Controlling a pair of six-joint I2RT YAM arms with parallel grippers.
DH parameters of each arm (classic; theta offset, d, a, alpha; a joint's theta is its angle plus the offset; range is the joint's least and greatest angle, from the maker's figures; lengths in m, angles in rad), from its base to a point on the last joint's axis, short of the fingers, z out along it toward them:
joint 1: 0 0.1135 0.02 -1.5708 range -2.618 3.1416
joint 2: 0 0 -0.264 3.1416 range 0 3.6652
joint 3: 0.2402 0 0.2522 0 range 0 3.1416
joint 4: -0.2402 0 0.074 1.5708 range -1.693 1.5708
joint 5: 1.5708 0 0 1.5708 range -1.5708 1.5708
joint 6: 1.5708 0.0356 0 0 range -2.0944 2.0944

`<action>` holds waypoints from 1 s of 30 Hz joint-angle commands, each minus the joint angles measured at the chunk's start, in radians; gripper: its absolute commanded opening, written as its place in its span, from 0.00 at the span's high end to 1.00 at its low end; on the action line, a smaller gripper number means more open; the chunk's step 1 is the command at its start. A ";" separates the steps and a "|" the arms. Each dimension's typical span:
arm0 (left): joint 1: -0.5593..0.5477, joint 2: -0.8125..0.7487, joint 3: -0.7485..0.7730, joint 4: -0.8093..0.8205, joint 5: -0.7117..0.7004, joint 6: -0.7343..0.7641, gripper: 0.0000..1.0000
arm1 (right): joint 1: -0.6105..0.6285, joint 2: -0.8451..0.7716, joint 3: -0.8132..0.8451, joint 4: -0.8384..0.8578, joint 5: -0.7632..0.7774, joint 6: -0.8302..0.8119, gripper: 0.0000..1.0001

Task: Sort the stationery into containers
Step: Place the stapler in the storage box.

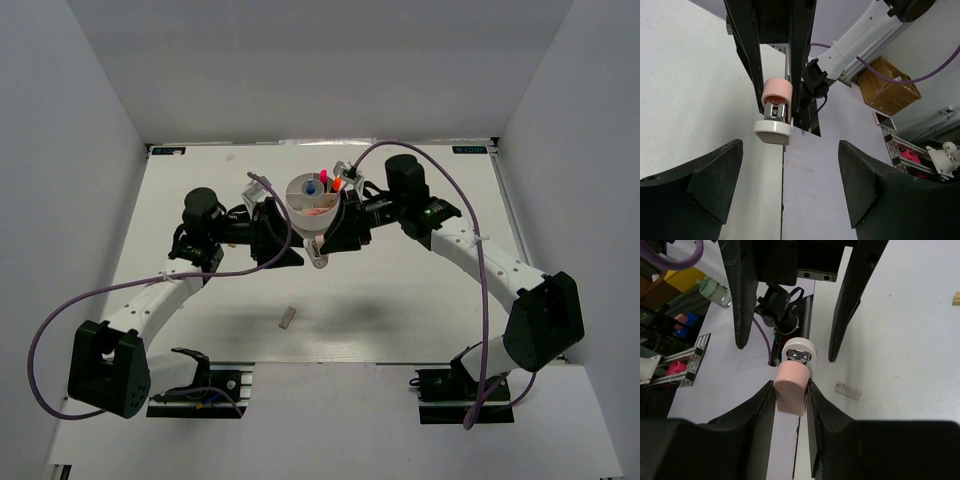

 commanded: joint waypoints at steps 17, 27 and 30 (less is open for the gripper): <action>-0.015 0.007 -0.023 0.075 -0.014 -0.028 0.37 | 0.045 0.026 0.080 0.072 -0.038 0.004 1.00; 0.007 -0.003 -0.020 0.035 -0.057 -0.022 0.94 | 0.043 0.036 0.079 0.060 -0.022 0.008 1.00; 0.016 -0.014 -0.016 0.004 -0.094 -0.027 1.00 | 0.039 0.042 0.082 0.057 0.013 0.037 0.55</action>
